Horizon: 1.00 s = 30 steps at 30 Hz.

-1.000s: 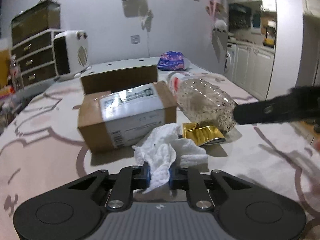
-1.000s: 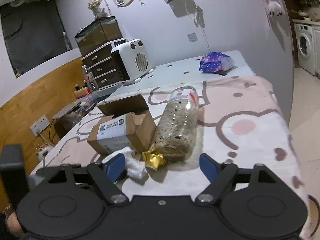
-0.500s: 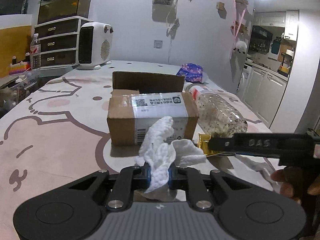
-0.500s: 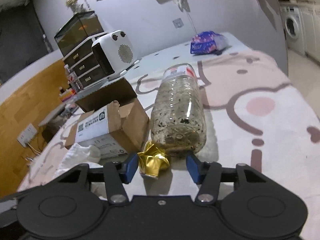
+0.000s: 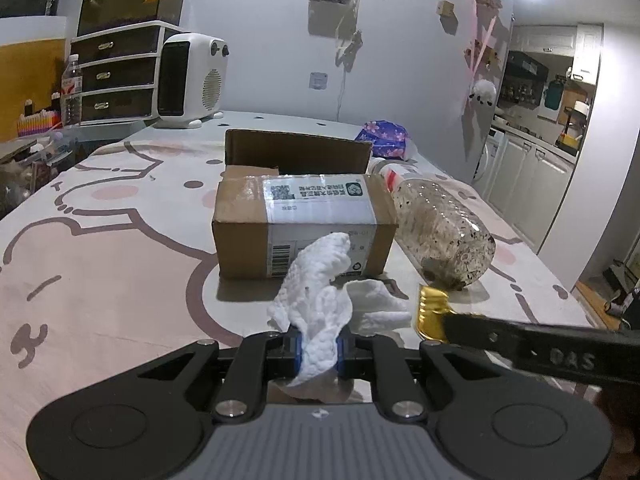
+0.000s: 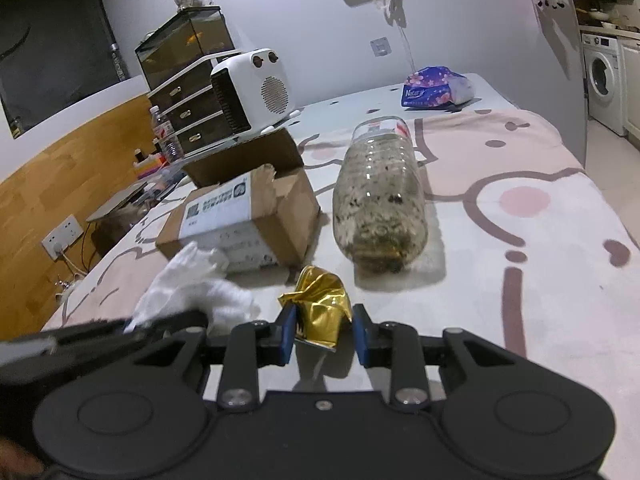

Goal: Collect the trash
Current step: 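Grasp the white tissue with the left tool while the right tool grasps the gold wrapper, then carry the white tissue and gold wrapper in both tools over the yellow wastebasket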

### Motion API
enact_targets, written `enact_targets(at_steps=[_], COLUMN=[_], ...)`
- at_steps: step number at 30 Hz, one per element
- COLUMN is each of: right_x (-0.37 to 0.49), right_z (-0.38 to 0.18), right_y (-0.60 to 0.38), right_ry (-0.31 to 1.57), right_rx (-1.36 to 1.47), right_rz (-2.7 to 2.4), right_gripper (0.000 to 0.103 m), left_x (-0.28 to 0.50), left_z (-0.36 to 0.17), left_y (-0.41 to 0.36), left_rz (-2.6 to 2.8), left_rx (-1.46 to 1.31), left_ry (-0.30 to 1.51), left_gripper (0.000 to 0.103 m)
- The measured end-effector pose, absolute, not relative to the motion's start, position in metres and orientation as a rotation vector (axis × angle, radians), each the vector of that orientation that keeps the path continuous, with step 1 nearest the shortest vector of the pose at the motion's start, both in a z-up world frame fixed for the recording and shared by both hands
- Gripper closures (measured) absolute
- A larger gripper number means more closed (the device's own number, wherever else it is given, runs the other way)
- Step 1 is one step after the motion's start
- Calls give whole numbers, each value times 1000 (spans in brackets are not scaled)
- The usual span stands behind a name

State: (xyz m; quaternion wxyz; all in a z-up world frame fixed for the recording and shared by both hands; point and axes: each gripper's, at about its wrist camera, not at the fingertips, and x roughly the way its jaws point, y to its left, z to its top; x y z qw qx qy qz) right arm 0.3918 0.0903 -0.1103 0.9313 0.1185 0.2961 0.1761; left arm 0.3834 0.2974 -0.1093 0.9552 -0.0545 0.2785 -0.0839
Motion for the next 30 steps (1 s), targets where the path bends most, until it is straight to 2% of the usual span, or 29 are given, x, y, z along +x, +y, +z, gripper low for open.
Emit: enact_targets(at_steps=[9,20,30], right_x=[363,326,270], right_z=[-111,-109,-85], right_y=[66,49,26], right_ry=[589,555,479], right_rx=[279,275,224], right_rz=[315,324,357], right_gripper=[74,75,76], left_x=[366,303,245], left_z=[-104,-95,-69], left_y=[282,256,229], left_rz=[-106,-51,-65], left_rx=[-46,-30,-5], left_ry=[538,518,466], left_gripper=[88,88,88])
